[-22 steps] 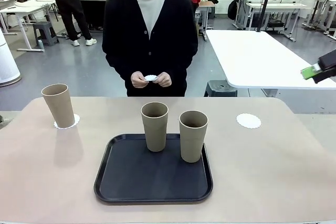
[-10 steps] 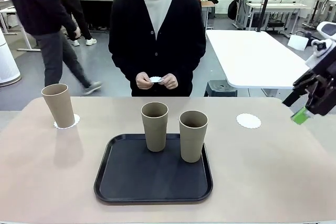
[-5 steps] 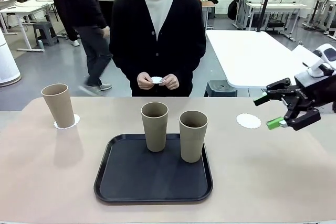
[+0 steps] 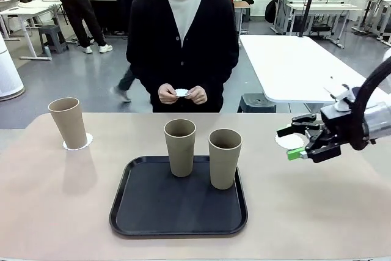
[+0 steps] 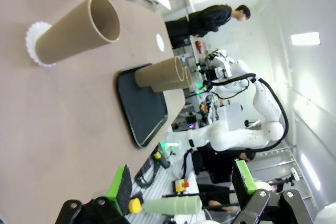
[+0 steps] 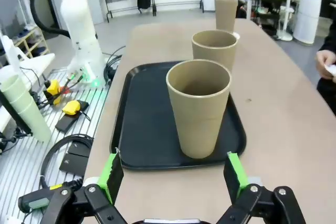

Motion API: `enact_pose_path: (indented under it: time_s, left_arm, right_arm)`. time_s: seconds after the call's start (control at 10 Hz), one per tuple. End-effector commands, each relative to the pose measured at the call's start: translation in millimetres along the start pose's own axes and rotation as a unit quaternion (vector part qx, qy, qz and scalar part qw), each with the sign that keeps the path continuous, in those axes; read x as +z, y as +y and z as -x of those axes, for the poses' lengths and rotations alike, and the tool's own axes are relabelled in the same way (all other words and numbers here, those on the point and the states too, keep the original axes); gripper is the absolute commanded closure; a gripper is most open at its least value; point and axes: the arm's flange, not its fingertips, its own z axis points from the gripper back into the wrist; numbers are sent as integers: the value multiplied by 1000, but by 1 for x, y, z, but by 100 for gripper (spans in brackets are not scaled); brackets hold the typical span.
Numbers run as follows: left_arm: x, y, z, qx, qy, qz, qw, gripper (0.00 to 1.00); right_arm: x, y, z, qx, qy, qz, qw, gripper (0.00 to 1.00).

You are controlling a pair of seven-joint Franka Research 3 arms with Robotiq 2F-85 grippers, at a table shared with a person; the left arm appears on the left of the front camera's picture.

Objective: Place coasters on the table and set cups on them.
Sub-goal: Take one Reusable plastic cup from the Flat Tray and place it on a coaster set by the human.

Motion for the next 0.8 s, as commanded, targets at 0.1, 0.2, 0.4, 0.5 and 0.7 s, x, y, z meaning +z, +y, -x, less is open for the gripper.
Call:
enact_pose_path:
  time_s: [0.1,0.2,0.4,0.5,0.7]
  left_arm:
    - [2,-3,0,2,-2,3,1000,0]
    - [2,-3,0,2,-2,3,1000,0]
    - [2,-3,0,2,-2,3,1000,0]
    - [2,-3,0,2,-2,3,1000,0]
    - [2,-3,0,2,-2,3,1000,0]
  right_arm:
    - [-11,-5,2,33,14,7,999,0]
    - [-7,-4,-1,17,18,13,1000,0]
    - [-11,0,-2,12,15,-7,1000,0]
    - [-11,0,-2,12,15,-7,1000,0]
    - [-10,-1,-2,12,19,-5,1000,0]
